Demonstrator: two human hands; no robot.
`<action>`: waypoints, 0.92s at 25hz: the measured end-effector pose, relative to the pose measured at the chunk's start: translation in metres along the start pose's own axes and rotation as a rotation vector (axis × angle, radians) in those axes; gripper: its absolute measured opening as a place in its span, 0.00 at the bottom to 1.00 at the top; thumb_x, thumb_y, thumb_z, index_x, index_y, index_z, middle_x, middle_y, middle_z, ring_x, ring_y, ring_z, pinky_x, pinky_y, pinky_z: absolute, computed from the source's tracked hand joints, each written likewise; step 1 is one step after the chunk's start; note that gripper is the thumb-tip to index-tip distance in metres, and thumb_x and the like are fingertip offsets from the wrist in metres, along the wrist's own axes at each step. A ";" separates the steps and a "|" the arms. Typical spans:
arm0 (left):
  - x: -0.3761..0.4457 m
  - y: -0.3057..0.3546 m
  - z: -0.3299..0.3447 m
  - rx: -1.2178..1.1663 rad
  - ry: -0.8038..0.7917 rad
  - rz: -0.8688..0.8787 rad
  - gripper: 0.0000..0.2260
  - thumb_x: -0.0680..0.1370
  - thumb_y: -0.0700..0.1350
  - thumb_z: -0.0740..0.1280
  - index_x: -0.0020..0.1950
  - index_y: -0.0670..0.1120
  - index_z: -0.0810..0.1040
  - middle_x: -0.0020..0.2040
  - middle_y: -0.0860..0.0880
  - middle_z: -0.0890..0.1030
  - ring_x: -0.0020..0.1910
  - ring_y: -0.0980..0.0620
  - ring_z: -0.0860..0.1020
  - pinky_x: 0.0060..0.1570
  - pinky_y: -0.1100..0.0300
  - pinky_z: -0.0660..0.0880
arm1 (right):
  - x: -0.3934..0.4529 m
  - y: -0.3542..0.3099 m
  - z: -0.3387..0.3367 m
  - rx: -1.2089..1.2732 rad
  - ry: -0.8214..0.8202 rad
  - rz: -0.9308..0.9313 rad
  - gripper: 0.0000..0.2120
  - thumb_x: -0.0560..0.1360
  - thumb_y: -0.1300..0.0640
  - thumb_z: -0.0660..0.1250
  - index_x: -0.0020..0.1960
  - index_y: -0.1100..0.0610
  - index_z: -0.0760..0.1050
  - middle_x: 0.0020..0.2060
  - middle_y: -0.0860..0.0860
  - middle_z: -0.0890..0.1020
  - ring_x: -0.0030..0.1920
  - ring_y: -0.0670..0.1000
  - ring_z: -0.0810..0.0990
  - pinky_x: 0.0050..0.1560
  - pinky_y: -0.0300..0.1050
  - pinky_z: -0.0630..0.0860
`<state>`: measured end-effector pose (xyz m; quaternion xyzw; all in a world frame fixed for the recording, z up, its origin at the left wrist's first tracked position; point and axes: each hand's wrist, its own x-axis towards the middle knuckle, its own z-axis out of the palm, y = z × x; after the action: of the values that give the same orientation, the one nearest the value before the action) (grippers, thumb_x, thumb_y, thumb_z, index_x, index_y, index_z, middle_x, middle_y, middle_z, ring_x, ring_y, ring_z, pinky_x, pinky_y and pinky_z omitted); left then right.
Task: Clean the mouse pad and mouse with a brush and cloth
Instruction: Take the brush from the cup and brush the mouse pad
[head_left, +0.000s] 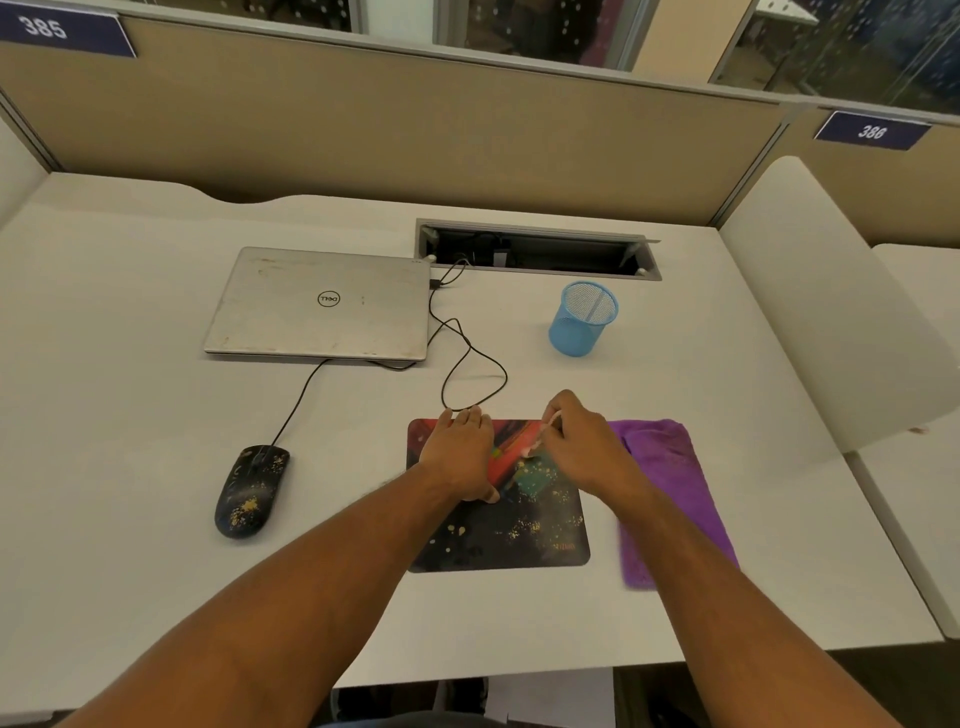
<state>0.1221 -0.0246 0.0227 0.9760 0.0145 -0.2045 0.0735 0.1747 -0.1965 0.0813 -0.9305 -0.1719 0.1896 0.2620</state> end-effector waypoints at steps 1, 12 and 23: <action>0.000 0.000 0.000 -0.008 -0.002 -0.002 0.53 0.68 0.65 0.75 0.81 0.43 0.51 0.81 0.43 0.55 0.79 0.43 0.54 0.77 0.43 0.49 | 0.002 0.001 -0.005 0.041 0.041 0.005 0.01 0.84 0.55 0.61 0.54 0.51 0.69 0.44 0.50 0.81 0.40 0.48 0.79 0.32 0.37 0.69; 0.004 -0.001 0.004 -0.007 -0.006 -0.003 0.53 0.67 0.66 0.75 0.81 0.44 0.50 0.81 0.43 0.54 0.79 0.43 0.53 0.77 0.43 0.47 | 0.006 0.012 -0.004 0.073 0.074 0.032 0.03 0.84 0.54 0.59 0.52 0.50 0.71 0.43 0.48 0.81 0.41 0.48 0.80 0.34 0.40 0.72; 0.008 -0.002 0.008 0.004 -0.008 -0.001 0.53 0.67 0.67 0.74 0.81 0.44 0.51 0.81 0.43 0.54 0.79 0.43 0.54 0.77 0.43 0.46 | 0.013 0.029 -0.016 0.250 0.196 0.115 0.03 0.83 0.57 0.61 0.50 0.53 0.72 0.46 0.52 0.84 0.47 0.52 0.85 0.48 0.53 0.83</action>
<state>0.1265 -0.0235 0.0121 0.9754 0.0144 -0.2083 0.0713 0.1993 -0.2210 0.0745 -0.9130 -0.0672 0.1324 0.3801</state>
